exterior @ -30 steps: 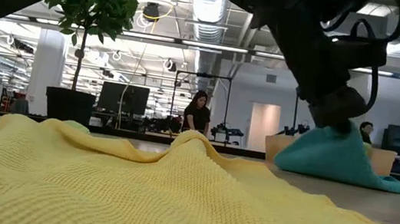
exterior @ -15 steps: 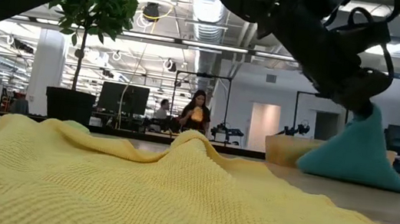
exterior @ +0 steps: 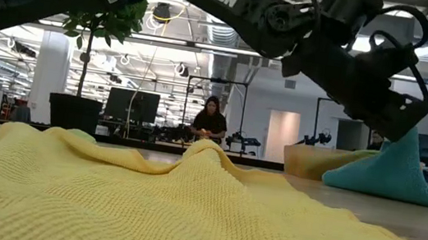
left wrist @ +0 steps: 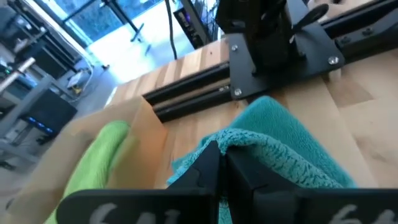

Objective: Fold microfiber towels
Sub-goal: Fold the blue microfiber towel

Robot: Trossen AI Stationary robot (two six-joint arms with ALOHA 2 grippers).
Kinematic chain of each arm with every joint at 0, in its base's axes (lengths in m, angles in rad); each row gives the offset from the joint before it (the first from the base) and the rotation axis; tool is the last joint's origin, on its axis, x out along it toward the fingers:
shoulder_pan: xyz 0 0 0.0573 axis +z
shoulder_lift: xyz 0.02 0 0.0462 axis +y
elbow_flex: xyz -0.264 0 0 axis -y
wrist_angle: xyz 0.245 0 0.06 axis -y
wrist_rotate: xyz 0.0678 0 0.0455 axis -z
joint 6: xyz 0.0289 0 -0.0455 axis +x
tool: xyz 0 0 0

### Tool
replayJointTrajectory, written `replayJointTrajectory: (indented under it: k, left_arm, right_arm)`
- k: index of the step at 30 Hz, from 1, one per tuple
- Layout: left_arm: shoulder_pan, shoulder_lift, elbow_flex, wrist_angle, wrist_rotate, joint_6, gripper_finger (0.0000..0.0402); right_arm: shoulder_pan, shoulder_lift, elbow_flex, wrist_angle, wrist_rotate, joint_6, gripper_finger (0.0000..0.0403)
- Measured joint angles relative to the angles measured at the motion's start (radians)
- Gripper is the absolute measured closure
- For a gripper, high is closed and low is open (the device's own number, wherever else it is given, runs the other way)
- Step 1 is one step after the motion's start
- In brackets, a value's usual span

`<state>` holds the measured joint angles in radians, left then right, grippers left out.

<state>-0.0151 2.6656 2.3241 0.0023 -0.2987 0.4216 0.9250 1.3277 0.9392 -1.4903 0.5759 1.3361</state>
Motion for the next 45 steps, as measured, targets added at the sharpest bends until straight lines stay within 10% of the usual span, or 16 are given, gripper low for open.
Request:
replayJointTrajectory:
  k: [14, 29, 45]
  left_arm:
    - [0.011, 0.003, 0.000, 0.044, 0.058, -0.077, 0.0371]
    - [0.005, 0.003, 0.012, 0.071, 0.056, -0.143, 0.0222]
    - [-0.055, 0.004, 0.032, 0.085, -0.077, 0.145, 0.0213]
  right_arm:
    - [0.044, 0.000, 0.017, -0.001, 0.025, 0.026, 0.0178]
    - [0.044, 0.000, 0.017, -0.001, 0.026, 0.026, 0.0178]
    - [0.096, 0.000, 0.017, -0.048, 0.055, 0.104, 0.0178]
